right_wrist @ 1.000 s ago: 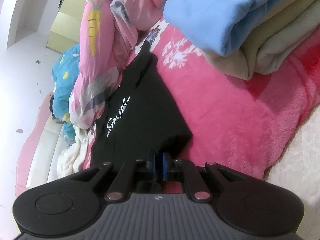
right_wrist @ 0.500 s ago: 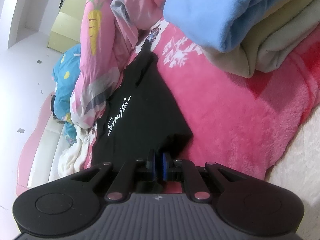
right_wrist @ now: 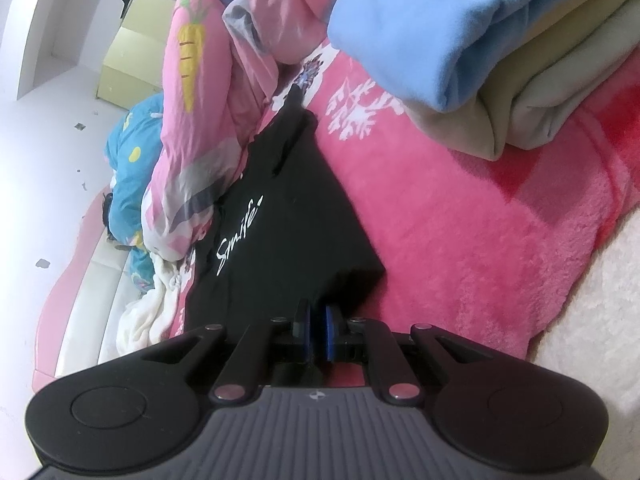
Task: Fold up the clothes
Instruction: 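Lift the held hem with both grippers and fold it toward the collar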
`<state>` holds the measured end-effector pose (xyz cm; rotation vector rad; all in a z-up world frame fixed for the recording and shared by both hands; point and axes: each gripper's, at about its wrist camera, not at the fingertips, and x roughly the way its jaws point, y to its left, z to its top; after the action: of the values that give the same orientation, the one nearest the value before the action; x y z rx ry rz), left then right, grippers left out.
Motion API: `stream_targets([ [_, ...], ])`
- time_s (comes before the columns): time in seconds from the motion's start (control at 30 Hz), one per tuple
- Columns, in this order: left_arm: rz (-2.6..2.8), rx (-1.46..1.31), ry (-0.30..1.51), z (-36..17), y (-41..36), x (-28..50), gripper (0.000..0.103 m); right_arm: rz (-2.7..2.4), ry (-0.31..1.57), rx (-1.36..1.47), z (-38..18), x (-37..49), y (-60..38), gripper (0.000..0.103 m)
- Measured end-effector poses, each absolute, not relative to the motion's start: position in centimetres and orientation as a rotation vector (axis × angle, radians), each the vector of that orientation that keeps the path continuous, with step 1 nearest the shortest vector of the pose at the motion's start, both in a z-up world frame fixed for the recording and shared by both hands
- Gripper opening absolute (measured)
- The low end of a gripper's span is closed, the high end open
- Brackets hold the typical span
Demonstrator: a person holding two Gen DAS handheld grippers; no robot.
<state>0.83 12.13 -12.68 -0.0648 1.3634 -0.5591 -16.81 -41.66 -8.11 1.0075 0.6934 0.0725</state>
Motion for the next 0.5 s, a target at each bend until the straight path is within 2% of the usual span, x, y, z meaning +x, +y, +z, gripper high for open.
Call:
stream_targets([
  [0.5, -0.473, -0.422, 1.117, -7.1, 17.5, -3.9, 0.003, 0.149, 0.652, 0.999, -6.5, -16.5, -41.4, 0.008],
])
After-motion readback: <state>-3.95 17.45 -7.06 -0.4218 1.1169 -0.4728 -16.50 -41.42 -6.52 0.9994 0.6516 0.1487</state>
